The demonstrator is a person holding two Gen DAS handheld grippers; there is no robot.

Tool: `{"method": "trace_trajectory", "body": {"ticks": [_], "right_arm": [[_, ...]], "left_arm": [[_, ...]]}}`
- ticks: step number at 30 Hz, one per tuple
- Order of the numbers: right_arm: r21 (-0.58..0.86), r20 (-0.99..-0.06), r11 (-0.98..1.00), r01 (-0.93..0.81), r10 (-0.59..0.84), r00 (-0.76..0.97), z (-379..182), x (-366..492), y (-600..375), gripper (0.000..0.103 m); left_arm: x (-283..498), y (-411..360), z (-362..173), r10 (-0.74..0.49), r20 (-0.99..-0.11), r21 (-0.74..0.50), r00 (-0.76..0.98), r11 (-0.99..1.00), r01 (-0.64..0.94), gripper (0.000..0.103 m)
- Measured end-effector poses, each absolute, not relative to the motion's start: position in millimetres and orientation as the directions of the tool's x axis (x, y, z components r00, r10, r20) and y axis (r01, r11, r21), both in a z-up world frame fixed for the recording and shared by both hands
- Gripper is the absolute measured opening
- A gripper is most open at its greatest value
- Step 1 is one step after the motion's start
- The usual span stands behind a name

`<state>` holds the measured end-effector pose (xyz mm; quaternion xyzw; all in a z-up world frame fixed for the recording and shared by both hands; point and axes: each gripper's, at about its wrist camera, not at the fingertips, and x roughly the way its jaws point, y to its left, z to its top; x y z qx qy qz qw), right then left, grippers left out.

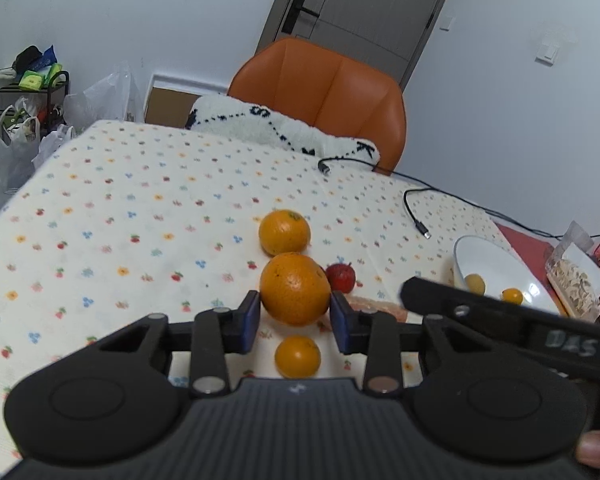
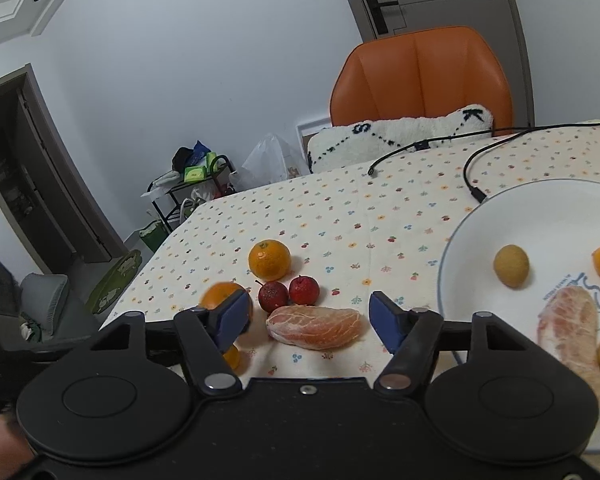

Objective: Organize fruits
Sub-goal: 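Grasp a large orange with the left tool while the right tool grasps a red fruit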

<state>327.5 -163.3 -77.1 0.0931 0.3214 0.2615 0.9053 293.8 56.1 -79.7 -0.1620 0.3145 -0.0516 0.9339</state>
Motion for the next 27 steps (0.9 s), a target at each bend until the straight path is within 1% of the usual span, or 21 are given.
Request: {"method": "trace_trajectory", "body": {"ticks": [4, 11, 19, 23, 25, 27], "right_arm": [[0.329, -0.541, 0.84, -0.431, 0.542, 0.643, -81, 333, -151, 0.059], [0.318, -0.556, 0.846, -0.429, 0.532, 0.638, -86, 344, -137, 0.044], [0.313, -0.561, 0.857, -0.408, 0.514, 0.649, -91, 359, -132, 0.041], [0.323, -0.578, 0.861, -0.393, 0.508, 0.638, -95, 367, -132, 0.034], [0.333, -0.591, 0.858, -0.391, 0.513, 0.623, -98, 369, -131, 0.033], [0.329, -0.599, 0.856, -0.4, 0.516, 0.612, -101, 369, -129, 0.024]], "left_arm": [[292, 65, -75, -0.179, -0.564, -0.33, 0.806, 0.944, -0.021, 0.035], [292, 81, -72, -0.142, -0.558, -0.32, 0.818, 0.946, -0.054, 0.035], [293, 92, -72, -0.108, -0.552, -0.307, 0.827, 0.948, -0.081, 0.035], [292, 94, -73, -0.107, -0.552, -0.309, 0.827, 0.947, -0.083, 0.035], [292, 95, -73, -0.108, -0.552, -0.308, 0.827, 0.948, -0.082, 0.035], [292, 95, -74, -0.108, -0.552, -0.307, 0.827, 0.948, -0.081, 0.035]]}}
